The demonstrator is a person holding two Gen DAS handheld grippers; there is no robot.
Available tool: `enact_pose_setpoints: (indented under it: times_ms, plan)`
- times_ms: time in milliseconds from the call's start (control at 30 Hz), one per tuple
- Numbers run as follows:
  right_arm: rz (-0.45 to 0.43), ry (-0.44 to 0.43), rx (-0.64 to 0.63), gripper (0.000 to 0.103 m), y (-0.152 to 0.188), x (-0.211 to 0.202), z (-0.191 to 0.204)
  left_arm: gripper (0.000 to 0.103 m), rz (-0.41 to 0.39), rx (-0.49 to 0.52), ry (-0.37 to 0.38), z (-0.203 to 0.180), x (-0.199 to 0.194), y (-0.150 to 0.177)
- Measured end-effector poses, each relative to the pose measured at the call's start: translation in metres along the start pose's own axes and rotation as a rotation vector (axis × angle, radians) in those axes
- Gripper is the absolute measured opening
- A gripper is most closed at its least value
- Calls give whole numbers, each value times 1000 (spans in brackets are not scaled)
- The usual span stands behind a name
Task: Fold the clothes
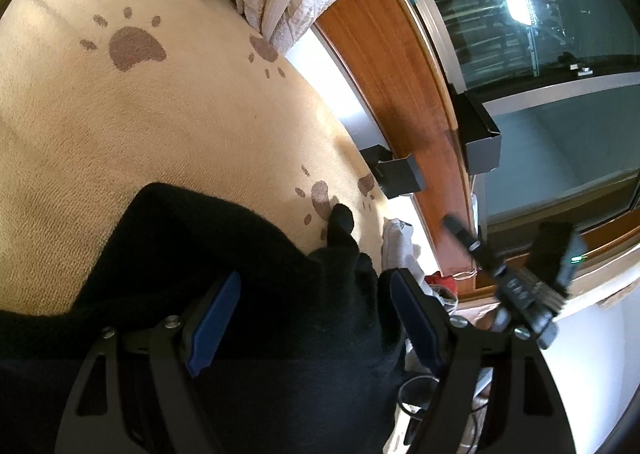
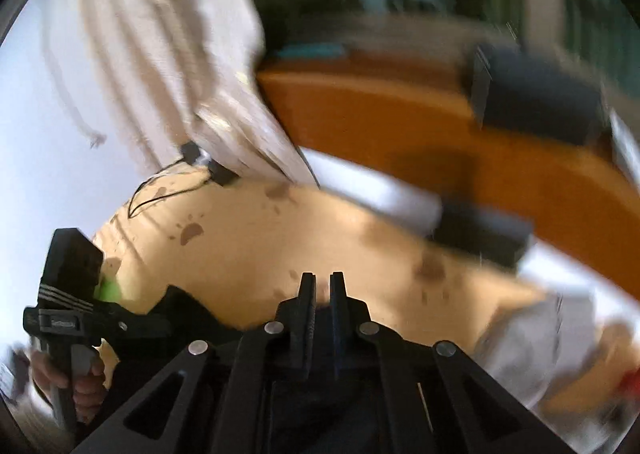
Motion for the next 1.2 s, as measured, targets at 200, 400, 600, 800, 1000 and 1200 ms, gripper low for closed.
enact_pose_setpoints:
  times_ms: [200,400,600,800,1000,1200]
  plan:
    - [179,-93,246,73,54,21,-55,81,17,20,65,-18,-4,2]
    - [214,-180,292,73,69,12,-65,90,14,152,56,-74,-2,-21]
    - [286,-175,224,73,75,32,-36,103,187,182,18,-83,67,-47]
    - [314,-174,223,73,74,53,-30,103,359,118,-95,-41,143,-49]
    - [312,-165,234,73,76,62,-40,103,430,142,-92,-36,178,-38]
    - [275,-147,185,56,74,63,-40,102,461,223,-137,-44,190,-37]
Point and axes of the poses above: each gripper's, at about its wrist camera, not at the fingertips, and x roughly the way its jaws point, z to its left, y to its underside, the point moved 4 cm from there along x, roughly the way its jaws point, and after that the axes turned 14 degrees about y, right-handed, at the moved point
